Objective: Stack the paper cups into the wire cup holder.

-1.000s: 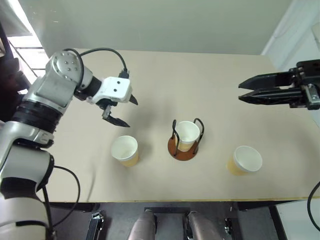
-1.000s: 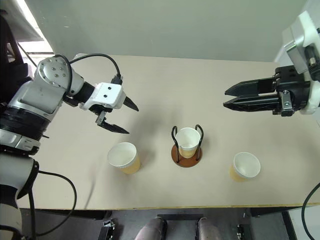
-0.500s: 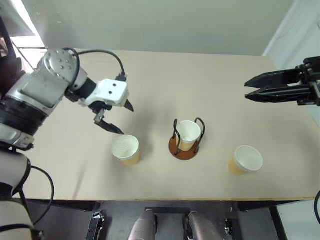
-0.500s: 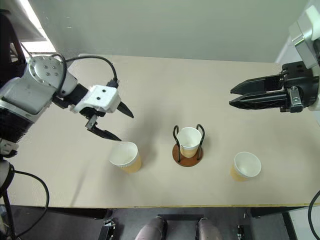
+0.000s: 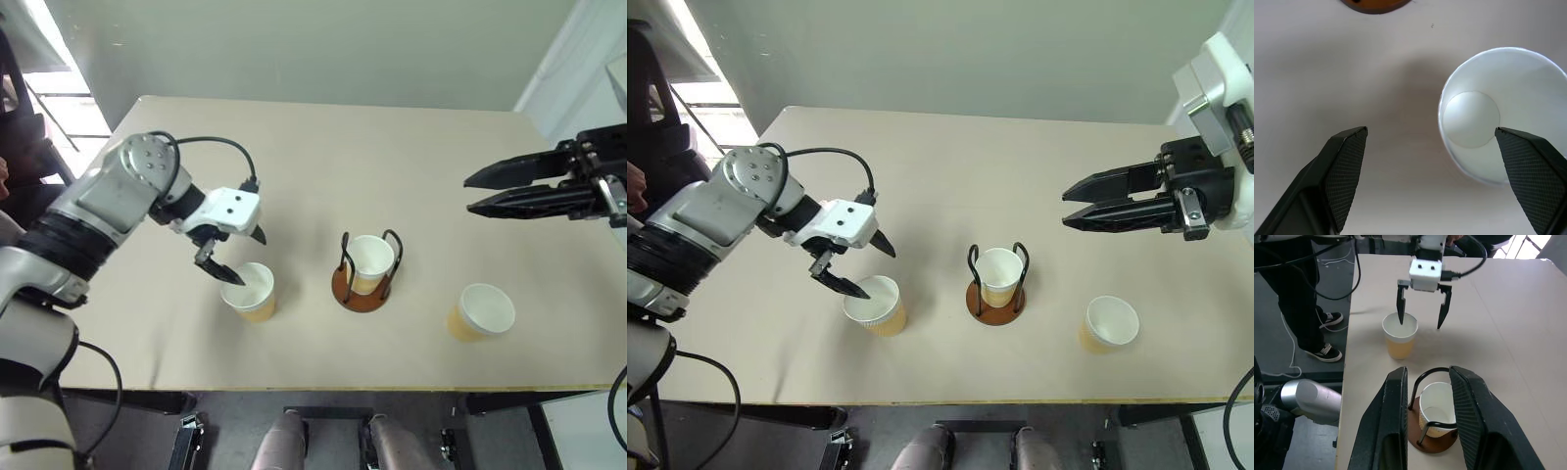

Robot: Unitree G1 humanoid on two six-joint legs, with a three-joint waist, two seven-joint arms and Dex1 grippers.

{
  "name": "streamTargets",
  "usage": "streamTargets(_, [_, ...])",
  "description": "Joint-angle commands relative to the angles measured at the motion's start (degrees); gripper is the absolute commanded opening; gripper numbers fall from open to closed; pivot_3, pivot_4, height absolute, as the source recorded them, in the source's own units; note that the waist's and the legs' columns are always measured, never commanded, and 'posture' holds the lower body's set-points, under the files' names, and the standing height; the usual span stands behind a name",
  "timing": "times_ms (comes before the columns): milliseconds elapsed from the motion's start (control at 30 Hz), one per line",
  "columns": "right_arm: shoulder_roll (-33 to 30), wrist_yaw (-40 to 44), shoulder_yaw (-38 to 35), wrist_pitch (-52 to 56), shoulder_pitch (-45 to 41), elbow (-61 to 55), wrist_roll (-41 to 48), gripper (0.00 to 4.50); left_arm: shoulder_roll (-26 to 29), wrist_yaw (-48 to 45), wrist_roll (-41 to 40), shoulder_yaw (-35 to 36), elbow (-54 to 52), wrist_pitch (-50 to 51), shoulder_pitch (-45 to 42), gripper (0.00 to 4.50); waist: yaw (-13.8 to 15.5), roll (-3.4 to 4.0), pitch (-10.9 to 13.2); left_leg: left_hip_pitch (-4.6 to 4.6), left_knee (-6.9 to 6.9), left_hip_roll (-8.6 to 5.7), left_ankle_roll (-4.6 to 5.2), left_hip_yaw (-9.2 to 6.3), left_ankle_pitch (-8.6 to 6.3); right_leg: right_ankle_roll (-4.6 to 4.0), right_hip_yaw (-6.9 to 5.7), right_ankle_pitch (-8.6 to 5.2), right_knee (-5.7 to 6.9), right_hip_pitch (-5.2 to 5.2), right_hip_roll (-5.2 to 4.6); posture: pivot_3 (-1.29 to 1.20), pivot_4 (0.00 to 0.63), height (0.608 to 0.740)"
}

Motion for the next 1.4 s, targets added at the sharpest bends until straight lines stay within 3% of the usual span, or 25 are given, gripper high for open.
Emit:
streamTargets(33, [0.1,0.1,-0.5,-0.8,-1.0,-0.7,1.0,1.26,-1.3,-1.8,0.7,2.3,-0.6,0.0,0.7,4.5,0.0,0.0,0.0,0.0,0.01,0.0,0.0,0.0,0.0,0.0,0.0,0.0,0.0,0.01,0.0,0.0,0.15,0.74])
streamTargets(333, [1.1,-1.3,-0.8,0.0,-1.4,-1.2,1.8,1.26,-5.3,-1.8,4.2,4.2,1.8,-3.5,3.4,4.5,0.0,0.0,0.0,0.0,0.02,-0.01,0.03,0.01,0.02,0.03,0.01,0.05,0.0,0.02,0.0,0.0,0.15,0.74])
streamTargets(433, [1.5,-2.0,-1.0,-0.8,-0.7,-1.7,1.2,1.29,-6.1,-1.8,4.3,4.9,2.9,-5.4,3.8,3.63,0.0,0.0,0.0,0.0,0.02,-0.01,0.05,0.0,0.03,0.04,0.01,0.05,-0.01,0.03,0.0,0.0,0.15,0.74])
streamTargets(600, [2.1,-1.4,-1.6,-4.3,1.9,-1.7,0.0,1.29,-6.7,-1.8,3.0,4.2,5.6,-4.6,1.7,1.71,0.1,0.0,0.0,0.0,0.03,-0.01,0.06,0.01,0.04,0.06,0.01,0.08,-0.02,0.03,0.0,0.0,0.15,0.74])
streamTargets(733, [3.2,1.7,-2.6,-12.2,5.7,-0.1,-2.8,1.29,-7.5,-1.8,1.7,3.8,7.4,-4.0,-1.1,0.21,0.3,-0.01,0.0,-0.03,0.06,-0.02,0.09,0.0,0.06,0.08,0.0,0.13,-0.05,0.06,-0.01,0.0,0.15,0.74])
streamTargets(767, [3.7,2.8,-3.0,-14.7,6.8,0.5,-3.4,1.29,-7.7,-1.8,1.4,3.7,8.0,-4.0,-1.9,0.04,0.3,-0.01,0.0,-0.03,0.08,-0.03,0.09,0.0,0.06,0.09,0.01,0.14,-0.05,0.06,-0.01,0.0,0.15,0.74])
streamTargets(933, [3.7,6.7,-4.0,-22.2,11.0,1.7,-5.8,1.29,-8.3,-1.8,-2.7,2.9,8.4,-1.1,-5.7,0.04,0.3,-0.01,0.0,-0.07,0.11,-0.07,0.17,0.03,0.1,0.16,0.04,0.25,-0.12,0.09,-0.03,0.0,0.15,0.74])
streamTargets(1100, [2.9,7.5,-3.8,-23.1,11.4,2.8,-5.9,1.29,-8.9,-1.8,-6.3,1.0,11.4,0.0,-13.5,0.04,0.3,-0.01,0.0,-0.09,0.11,-0.05,0.18,0.03,0.12,0.16,0.03,0.29,-0.12,0.08,-0.02,0.0,0.15,0.74])
streamTargets(1400, [1.8,8.3,-3.9,-22.8,11.1,3.8,-5.6,1.29,-15.9,-1.8,-4.7,-0.8,30.2,-6.0,-30.4,0.04,0.4,0.02,0.0,-0.19,0.1,-0.08,0.31,0.06,0.07,0.21,0.11,0.34,-0.29,0.08,-0.13,0.0,0.15,0.74])
